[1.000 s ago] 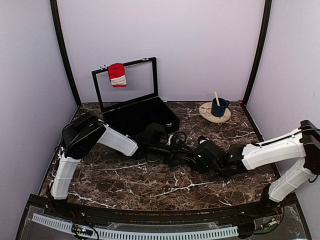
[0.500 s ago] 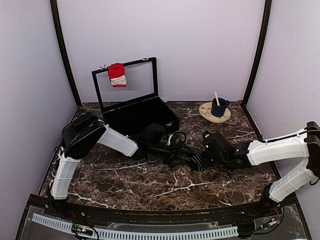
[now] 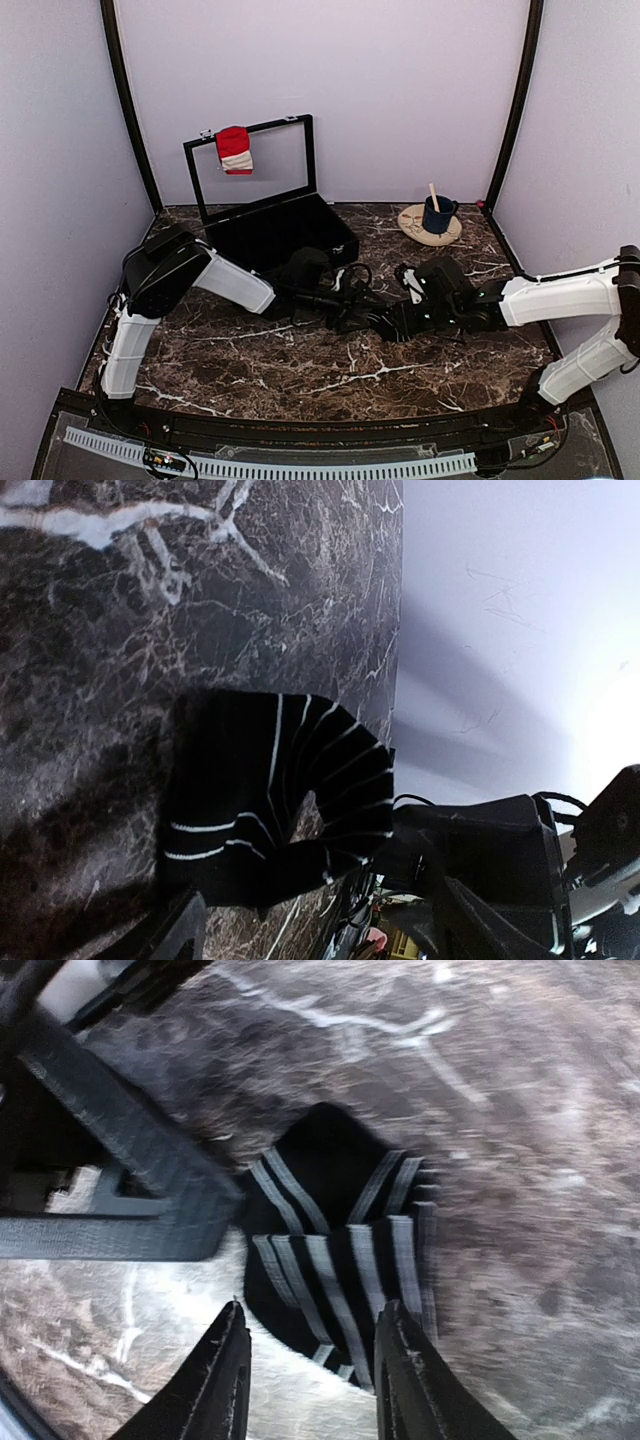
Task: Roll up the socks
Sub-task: Smooth out the sock at the center of the board.
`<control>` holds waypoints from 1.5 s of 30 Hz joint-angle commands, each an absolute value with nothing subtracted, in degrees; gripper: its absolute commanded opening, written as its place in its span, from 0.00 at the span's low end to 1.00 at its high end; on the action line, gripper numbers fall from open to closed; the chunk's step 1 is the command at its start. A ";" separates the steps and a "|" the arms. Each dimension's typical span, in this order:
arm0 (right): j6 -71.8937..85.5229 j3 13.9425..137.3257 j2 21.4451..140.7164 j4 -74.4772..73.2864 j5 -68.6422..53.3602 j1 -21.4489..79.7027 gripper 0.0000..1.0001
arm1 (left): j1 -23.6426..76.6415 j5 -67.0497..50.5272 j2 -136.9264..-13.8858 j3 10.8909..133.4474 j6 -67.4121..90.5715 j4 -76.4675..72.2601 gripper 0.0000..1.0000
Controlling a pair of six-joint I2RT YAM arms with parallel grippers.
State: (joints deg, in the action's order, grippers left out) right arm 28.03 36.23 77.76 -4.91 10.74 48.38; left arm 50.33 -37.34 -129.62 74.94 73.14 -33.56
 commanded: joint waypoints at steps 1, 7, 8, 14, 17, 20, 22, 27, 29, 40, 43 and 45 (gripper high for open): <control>29.16 36.02 80.74 -1.05 2.77 49.09 0.41 | 49.84 -36.37 -126.91 74.07 72.79 -31.55 0.81; 29.11 37.47 84.52 -1.36 3.55 49.20 0.40 | 49.75 -36.21 -126.84 73.98 72.95 -31.42 0.80; 28.91 37.65 85.23 -1.50 4.19 49.17 0.40 | 49.75 -36.15 -126.85 73.89 73.14 -31.38 0.80; 28.42 38.63 86.43 -2.04 8.70 47.31 0.36 | 49.75 -35.76 -126.87 73.26 73.66 -31.46 0.79; 28.02 38.74 84.71 -3.10 11.62 46.11 0.35 | 49.75 -35.58 -126.89 73.21 73.63 -31.01 0.79; 27.29 38.22 82.88 -3.57 12.80 44.59 0.34 | 49.75 -35.37 -126.90 73.06 73.50 -30.46 0.78; 26.31 38.15 82.90 -3.90 12.10 43.34 0.28 | 49.75 -35.32 -126.89 72.87 73.55 -30.48 0.78; 24.41 38.43 83.84 -3.18 8.14 41.28 0.00 | 49.76 -35.33 -126.89 72.32 73.84 -30.80 0.78; 24.26 39.07 83.41 -3.59 8.52 40.87 0.00 | 49.75 -35.26 -126.87 72.12 73.90 -30.80 0.78; 25.41 42.18 84.74 -10.54 11.59 33.19 0.26 | 50.00 -34.87 -125.19 70.05 73.24 -30.90 0.76; 25.94 42.66 86.26 -11.51 13.62 32.69 0.37 | 50.23 -34.48 -124.17 68.47 73.19 -31.18 0.76; 26.54 42.51 85.59 -11.47 14.55 32.64 0.44 | 50.48 -34.09 -123.30 67.18 73.22 -31.52 0.76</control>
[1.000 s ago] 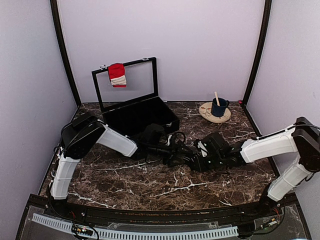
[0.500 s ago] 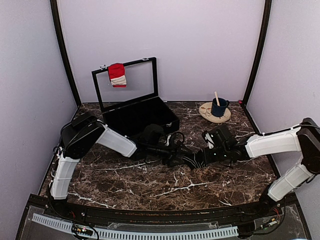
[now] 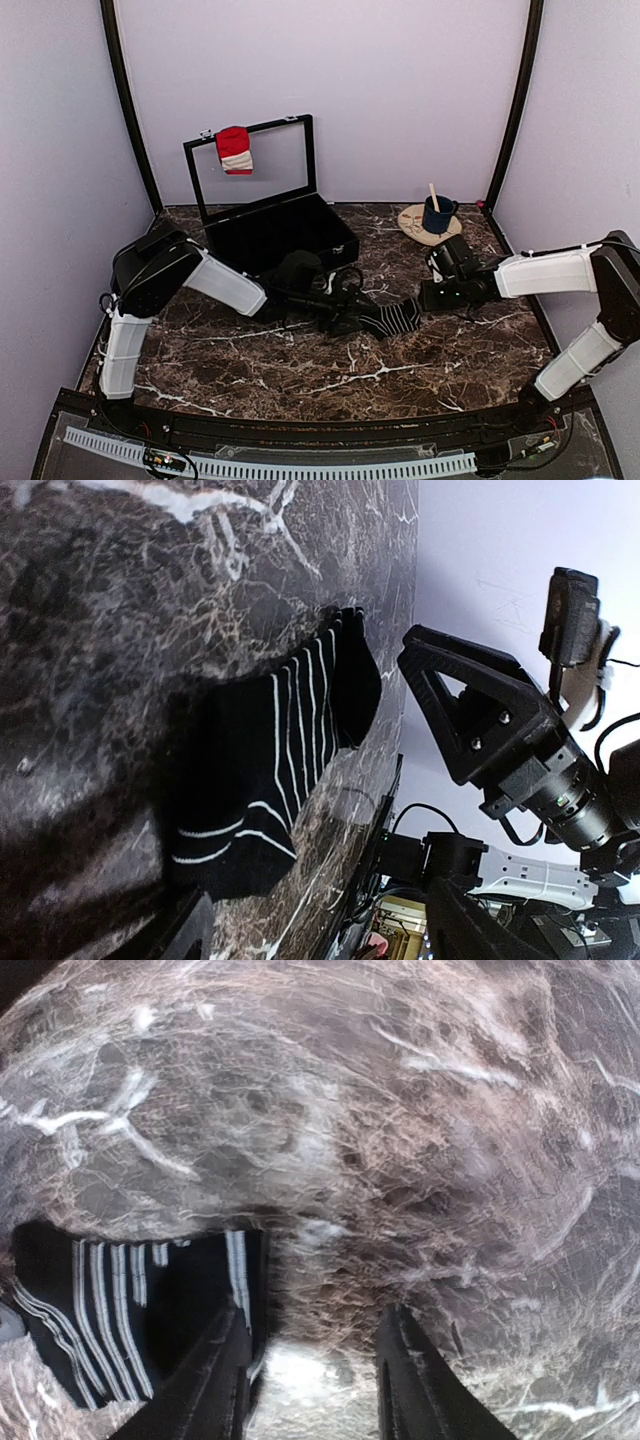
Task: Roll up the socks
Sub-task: Smooth out the sock at the center of the board.
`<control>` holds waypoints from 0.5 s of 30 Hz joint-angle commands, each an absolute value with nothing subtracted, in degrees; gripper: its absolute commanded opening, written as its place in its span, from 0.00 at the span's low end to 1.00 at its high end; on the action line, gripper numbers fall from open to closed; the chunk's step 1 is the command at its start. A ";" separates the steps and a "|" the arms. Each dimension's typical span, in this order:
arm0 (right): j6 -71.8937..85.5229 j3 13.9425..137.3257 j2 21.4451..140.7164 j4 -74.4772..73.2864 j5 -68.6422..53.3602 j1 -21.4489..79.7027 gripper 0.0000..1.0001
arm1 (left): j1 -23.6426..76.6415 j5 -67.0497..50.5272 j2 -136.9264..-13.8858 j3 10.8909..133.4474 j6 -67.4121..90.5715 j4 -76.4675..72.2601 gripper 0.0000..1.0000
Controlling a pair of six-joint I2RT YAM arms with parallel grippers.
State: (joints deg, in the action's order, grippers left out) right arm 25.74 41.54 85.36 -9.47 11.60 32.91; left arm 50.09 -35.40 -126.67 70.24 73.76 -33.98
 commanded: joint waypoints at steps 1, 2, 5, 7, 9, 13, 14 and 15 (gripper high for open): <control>26.69 42.39 85.08 -11.31 14.84 32.63 0.46 | 50.60 -33.83 -122.78 66.52 73.30 -31.81 0.76; 26.56 42.27 84.31 -11.03 14.70 32.67 0.48 | 50.69 -33.65 -122.26 65.78 73.47 -32.15 0.76; 26.13 41.39 81.04 -9.50 13.07 32.82 0.50 | 51.18 -32.88 -120.35 63.59 73.80 -33.03 0.76; 25.79 41.26 78.63 -9.45 11.75 33.57 0.50 | 51.44 -32.34 -119.18 62.54 73.67 -33.13 0.75; 25.75 41.33 76.66 -9.78 9.90 35.05 0.49 | 51.74 -32.05 -118.17 61.84 73.44 -32.99 0.75; 27.33 41.25 76.42 -9.88 5.00 40.41 0.44 | 52.57 -32.06 -116.61 61.35 72.68 -31.88 0.74; 28.05 41.17 76.83 -9.79 4.47 41.98 0.43 | 52.92 -31.80 -116.13 61.08 72.44 -31.56 0.74; 28.77 41.08 77.35 -9.61 3.89 43.40 0.41 | 53.30 -31.51 -115.70 60.88 72.23 -31.29 0.74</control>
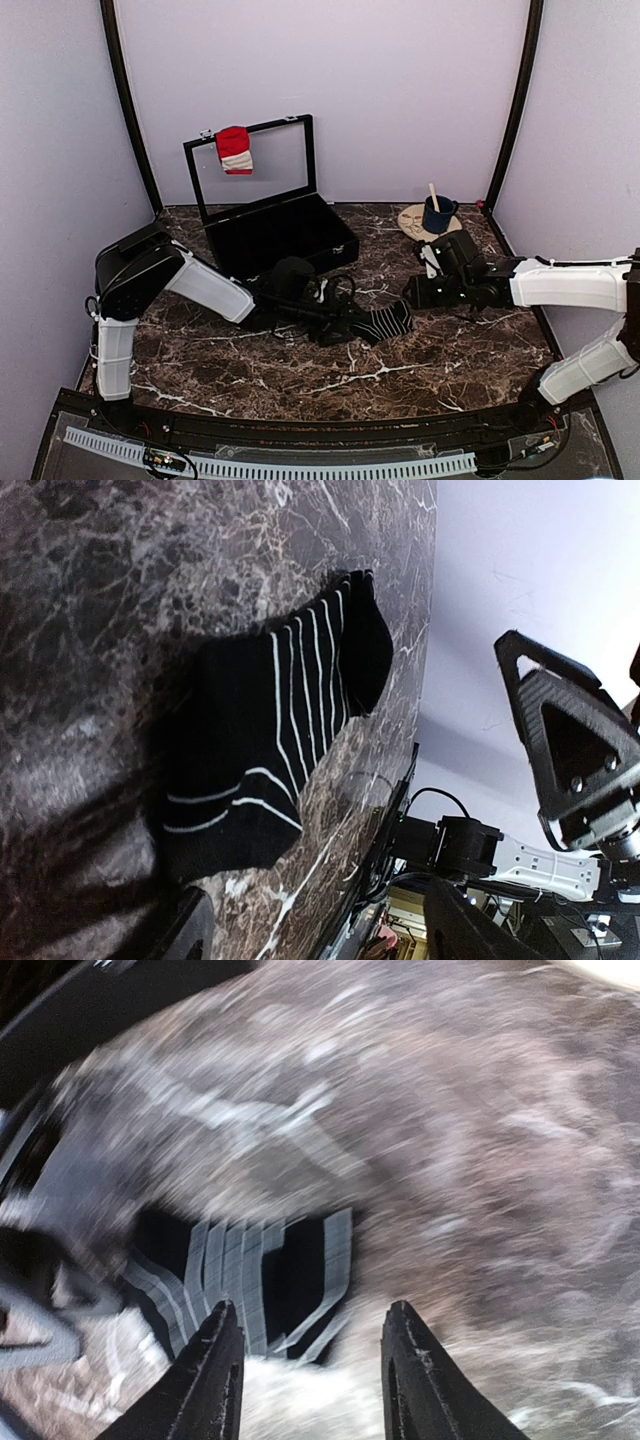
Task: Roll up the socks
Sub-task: Smooth out the sock at the center of the board.
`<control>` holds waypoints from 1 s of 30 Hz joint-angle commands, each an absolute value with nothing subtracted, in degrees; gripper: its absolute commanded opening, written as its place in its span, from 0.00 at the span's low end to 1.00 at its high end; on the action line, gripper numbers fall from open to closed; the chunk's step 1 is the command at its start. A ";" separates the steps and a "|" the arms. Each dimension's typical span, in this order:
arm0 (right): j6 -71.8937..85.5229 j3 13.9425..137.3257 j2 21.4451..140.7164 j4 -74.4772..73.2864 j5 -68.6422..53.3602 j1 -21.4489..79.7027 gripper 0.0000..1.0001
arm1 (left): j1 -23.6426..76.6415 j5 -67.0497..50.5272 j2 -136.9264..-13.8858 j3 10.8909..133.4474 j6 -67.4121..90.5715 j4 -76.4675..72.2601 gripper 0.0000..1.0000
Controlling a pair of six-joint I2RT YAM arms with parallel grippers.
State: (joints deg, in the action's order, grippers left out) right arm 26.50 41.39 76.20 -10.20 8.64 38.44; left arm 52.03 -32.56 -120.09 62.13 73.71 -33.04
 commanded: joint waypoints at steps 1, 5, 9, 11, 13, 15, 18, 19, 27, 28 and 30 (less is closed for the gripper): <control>29.58 40.87 77.90 -9.23 3.35 44.75 0.40 | 53.61 -31.36 -115.34 60.56 72.12 -31.09 0.74; 31.85 39.51 79.49 -7.25 1.62 48.06 0.35 | 55.23 -30.53 -113.91 58.78 72.50 -31.89 0.73; 31.46 39.08 81.27 -6.45 2.11 48.50 0.32 | 56.50 -28.68 -111.80 57.56 71.52 -31.77 0.73; 30.74 39.68 82.49 -6.41 2.79 48.40 0.31 | 56.51 -27.65 -110.63 58.23 69.42 -29.84 0.73; 30.04 40.64 84.11 -6.54 2.95 48.41 0.30 | 56.14 -27.24 -110.84 60.15 66.75 -27.87 0.74; 29.65 41.51 85.59 -6.63 3.24 48.28 0.30 | 55.63 -27.69 -111.75 62.65 64.58 -27.11 0.74; 29.40 42.60 87.26 -6.59 3.88 48.07 0.29 | 54.71 -27.73 -113.74 67.01 62.12 -26.26 0.74; 29.32 42.96 87.72 -6.61 4.01 47.93 0.29 | 54.33 -27.63 -114.53 68.19 61.31 -25.89 0.74; 29.07 44.99 89.47 -7.29 5.01 46.06 0.27 | 50.81 -29.87 -121.28 74.82 58.43 -24.02 0.74; 29.01 45.22 89.84 -7.49 5.01 45.86 0.27 | 50.45 -30.03 -121.76 75.08 58.07 -23.50 0.74; 29.00 45.81 90.52 -7.58 4.84 45.34 0.27 | 50.13 -30.07 -122.59 74.75 57.84 -23.42 0.74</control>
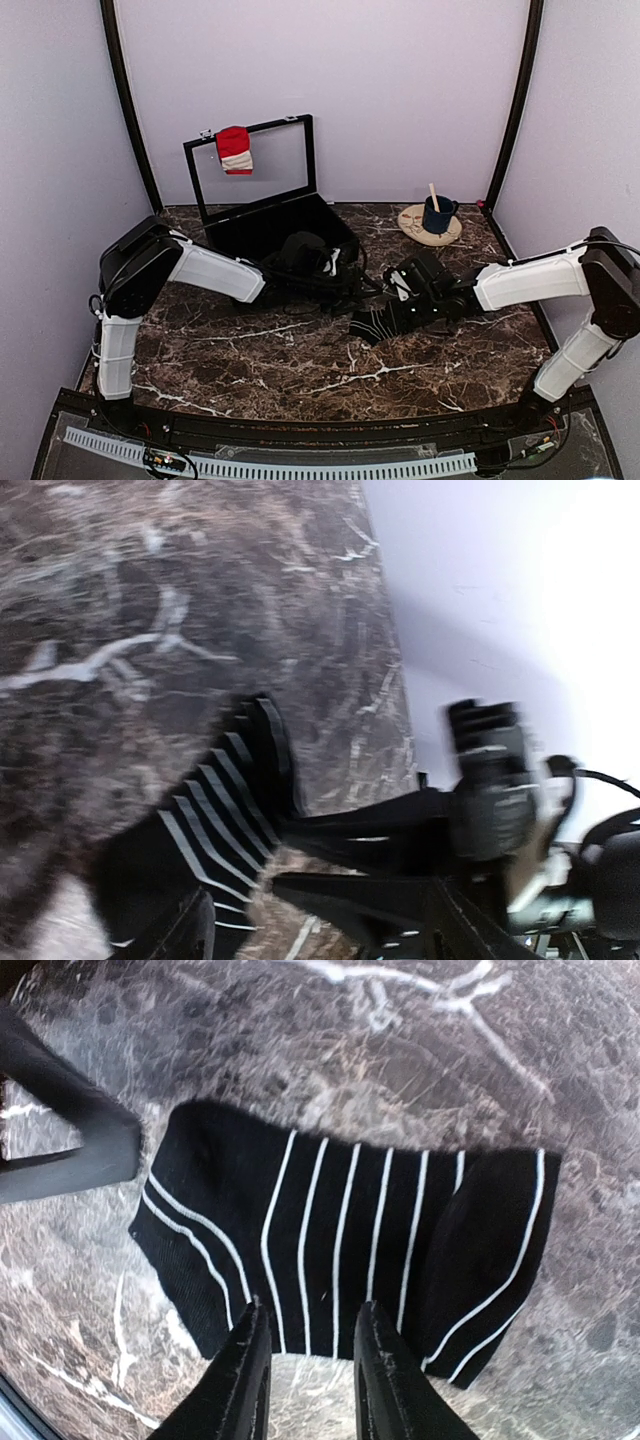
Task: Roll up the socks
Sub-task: Smooth out the sock at the center of the board.
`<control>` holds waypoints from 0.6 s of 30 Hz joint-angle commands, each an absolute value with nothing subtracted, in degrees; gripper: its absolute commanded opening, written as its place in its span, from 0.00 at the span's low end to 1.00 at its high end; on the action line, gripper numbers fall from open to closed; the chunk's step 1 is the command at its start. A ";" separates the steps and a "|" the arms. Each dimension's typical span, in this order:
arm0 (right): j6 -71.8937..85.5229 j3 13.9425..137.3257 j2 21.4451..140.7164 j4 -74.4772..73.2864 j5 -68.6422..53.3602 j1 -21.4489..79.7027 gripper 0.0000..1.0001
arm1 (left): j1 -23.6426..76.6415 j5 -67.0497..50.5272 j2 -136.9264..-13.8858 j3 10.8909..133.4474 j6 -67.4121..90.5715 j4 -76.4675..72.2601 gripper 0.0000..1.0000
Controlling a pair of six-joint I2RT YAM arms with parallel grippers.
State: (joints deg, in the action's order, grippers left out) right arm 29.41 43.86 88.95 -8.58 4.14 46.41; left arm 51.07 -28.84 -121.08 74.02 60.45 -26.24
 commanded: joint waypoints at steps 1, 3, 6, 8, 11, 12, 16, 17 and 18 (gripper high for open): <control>29.00 46.07 90.76 -7.64 4.77 45.09 0.27 | 50.06 -30.03 -122.82 74.26 58.10 -23.88 0.74; 29.00 46.59 91.59 -7.94 4.95 44.54 0.27 | 50.01 -30.21 -123.48 73.20 58.77 -25.28 0.74; 28.92 47.27 93.19 -8.66 5.63 43.69 0.26 | 50.01 -30.40 -124.64 72.08 60.13 -27.23 0.73; 28.83 47.24 93.13 -8.89 6.12 42.92 0.26 | 50.05 -30.53 -125.20 71.37 60.98 -28.34 0.73; 28.65 47.11 92.99 -9.40 6.60 41.99 0.26 | 50.10 -30.72 -125.43 71.05 61.30 -28.36 0.73; 28.59 47.01 92.82 -9.53 6.90 41.72 0.26 | 50.17 -30.73 -125.50 70.91 61.22 -28.20 0.73; 28.27 46.06 91.78 -10.17 8.42 40.87 0.26 | 50.42 -30.89 -125.46 70.68 60.97 -26.61 0.73; 28.25 45.79 91.77 -10.29 8.81 40.56 0.26 | 50.57 -30.93 -125.47 70.67 60.95 -26.13 0.73; 28.15 45.65 91.69 -10.49 9.13 40.36 0.26 | 50.76 -30.91 -125.48 70.59 60.86 -25.58 0.73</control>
State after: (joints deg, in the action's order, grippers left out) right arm 28.93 46.13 92.90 -9.89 6.68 41.39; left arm 49.89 -30.02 -125.25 71.85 60.82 -27.35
